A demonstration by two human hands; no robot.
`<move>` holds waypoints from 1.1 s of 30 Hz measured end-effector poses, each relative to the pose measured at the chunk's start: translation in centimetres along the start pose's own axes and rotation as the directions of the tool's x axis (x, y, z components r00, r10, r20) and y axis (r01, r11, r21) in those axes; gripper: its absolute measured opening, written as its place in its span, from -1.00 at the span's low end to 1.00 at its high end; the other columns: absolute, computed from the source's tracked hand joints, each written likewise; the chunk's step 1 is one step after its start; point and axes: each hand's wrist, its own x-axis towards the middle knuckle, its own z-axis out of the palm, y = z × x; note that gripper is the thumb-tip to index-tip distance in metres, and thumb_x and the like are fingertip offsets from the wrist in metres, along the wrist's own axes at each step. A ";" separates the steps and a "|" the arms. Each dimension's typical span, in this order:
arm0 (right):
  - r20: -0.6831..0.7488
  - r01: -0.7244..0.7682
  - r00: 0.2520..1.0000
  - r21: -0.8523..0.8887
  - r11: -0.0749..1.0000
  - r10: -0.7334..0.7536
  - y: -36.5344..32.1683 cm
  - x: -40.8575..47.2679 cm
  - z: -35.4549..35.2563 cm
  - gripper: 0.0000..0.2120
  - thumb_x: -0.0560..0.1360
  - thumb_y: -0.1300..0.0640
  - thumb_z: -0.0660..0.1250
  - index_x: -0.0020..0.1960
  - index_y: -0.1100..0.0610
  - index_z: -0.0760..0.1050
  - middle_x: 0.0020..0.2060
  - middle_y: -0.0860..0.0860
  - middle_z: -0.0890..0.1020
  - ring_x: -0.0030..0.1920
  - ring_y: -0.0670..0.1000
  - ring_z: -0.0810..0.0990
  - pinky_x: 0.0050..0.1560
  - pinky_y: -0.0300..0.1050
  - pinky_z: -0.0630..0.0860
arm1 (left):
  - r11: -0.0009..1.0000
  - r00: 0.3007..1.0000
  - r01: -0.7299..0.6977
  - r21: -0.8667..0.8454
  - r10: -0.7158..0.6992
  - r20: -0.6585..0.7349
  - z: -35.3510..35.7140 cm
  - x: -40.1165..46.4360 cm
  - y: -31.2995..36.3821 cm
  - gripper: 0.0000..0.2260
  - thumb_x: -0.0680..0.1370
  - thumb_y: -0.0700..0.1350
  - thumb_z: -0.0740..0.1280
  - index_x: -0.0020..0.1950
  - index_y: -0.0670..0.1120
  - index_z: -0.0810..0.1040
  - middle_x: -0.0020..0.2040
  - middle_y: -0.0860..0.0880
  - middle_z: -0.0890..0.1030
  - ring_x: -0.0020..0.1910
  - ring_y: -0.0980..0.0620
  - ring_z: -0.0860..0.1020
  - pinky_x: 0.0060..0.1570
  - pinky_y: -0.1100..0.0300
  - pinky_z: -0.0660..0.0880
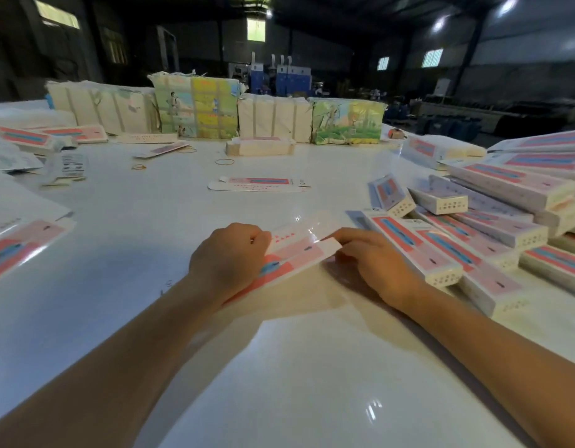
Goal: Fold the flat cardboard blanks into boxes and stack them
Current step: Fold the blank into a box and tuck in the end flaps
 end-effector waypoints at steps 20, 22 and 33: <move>-0.078 -0.032 0.995 0.273 0.961 0.055 0.9 0.2 -1.1 -0.88 0.57 0.32 0.21 0.00 0.22 0.52 -0.31 0.04 0.69 -0.45 0.00 0.59 -0.51 -0.22 0.47 | 0.888 0.952 -0.278 0.367 0.306 -0.018 0.9 -1.7 3.1 -0.25 0.33 0.39 0.30 0.37 0.04 0.20 0.09 0.06 0.47 0.01 0.09 0.46 -0.24 0.25 0.30; -0.123 0.023 0.992 0.229 0.973 0.006 1.0 0.2 -1.1 -0.88 0.55 0.34 0.24 -0.01 0.24 0.54 -0.36 0.06 0.67 -0.48 0.02 0.56 -0.53 -0.18 0.46 | 0.900 0.961 -0.244 0.361 0.274 -0.034 0.9 -1.7 3.7 -0.36 0.34 0.33 0.31 0.30 0.05 0.27 0.05 0.07 0.48 -0.05 0.06 0.48 -0.28 0.24 0.28; -0.382 0.165 0.882 -0.296 0.941 -0.275 0.8 -0.7 -0.9 -0.81 0.51 0.21 0.34 0.05 -0.04 0.47 -0.05 -0.06 0.55 -0.16 -0.16 0.54 -0.23 -0.35 0.48 | 0.907 0.987 -0.157 0.391 0.149 0.051 -0.6 -1.2 3.8 -0.54 0.35 0.36 0.32 -0.04 0.12 0.19 -0.18 0.09 0.48 -0.36 0.07 0.35 -0.45 0.27 0.17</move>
